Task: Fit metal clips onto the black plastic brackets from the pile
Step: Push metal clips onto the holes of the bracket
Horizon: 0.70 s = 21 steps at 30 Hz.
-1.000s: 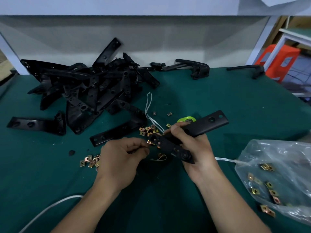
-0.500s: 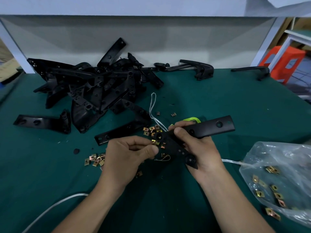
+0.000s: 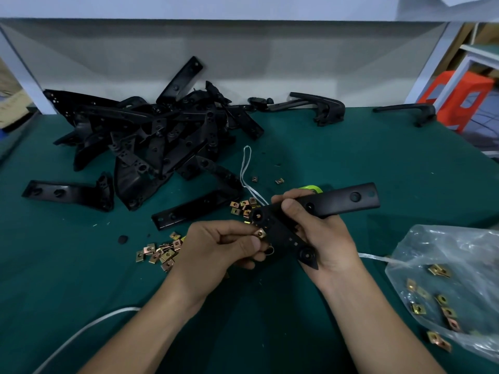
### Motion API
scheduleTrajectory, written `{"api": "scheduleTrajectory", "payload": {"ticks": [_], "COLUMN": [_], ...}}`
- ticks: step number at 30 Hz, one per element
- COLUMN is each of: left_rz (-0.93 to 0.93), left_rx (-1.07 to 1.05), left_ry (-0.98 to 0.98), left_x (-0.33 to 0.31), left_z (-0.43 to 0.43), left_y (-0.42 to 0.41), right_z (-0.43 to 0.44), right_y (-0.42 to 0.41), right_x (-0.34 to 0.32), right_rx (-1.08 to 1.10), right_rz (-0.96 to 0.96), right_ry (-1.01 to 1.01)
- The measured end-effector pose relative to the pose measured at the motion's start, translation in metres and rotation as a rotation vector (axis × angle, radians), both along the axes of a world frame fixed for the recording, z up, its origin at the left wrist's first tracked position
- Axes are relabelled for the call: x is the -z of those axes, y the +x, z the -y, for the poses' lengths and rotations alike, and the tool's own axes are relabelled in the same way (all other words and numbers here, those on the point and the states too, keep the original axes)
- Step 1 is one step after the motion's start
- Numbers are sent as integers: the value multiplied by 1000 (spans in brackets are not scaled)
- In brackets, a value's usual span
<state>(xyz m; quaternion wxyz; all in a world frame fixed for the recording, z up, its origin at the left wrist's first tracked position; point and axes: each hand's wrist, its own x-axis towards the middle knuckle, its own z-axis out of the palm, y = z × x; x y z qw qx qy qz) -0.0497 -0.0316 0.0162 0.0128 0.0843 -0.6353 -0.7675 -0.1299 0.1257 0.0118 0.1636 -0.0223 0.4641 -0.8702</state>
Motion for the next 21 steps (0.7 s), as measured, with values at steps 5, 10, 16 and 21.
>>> {"api": "scheduleTrajectory", "payload": {"ticks": [5,10,16,21], "left_rz": [2,19,38,79], "left_rx": [-3,23,18,19], "left_ry": [11,24,84,146], "left_x": [-1,-1,-5,-5], "left_z": [0,0,3,4], "left_y": [0,1,1,2], "right_z": [0,-1,0,0], "right_y": [1,1,2,0], "right_x": [1,1,1,0], "right_rx": [1,-8,36,78], "right_rz": [-9,-54,-219,-384], "right_ry": [-9,-3,90,146]}}
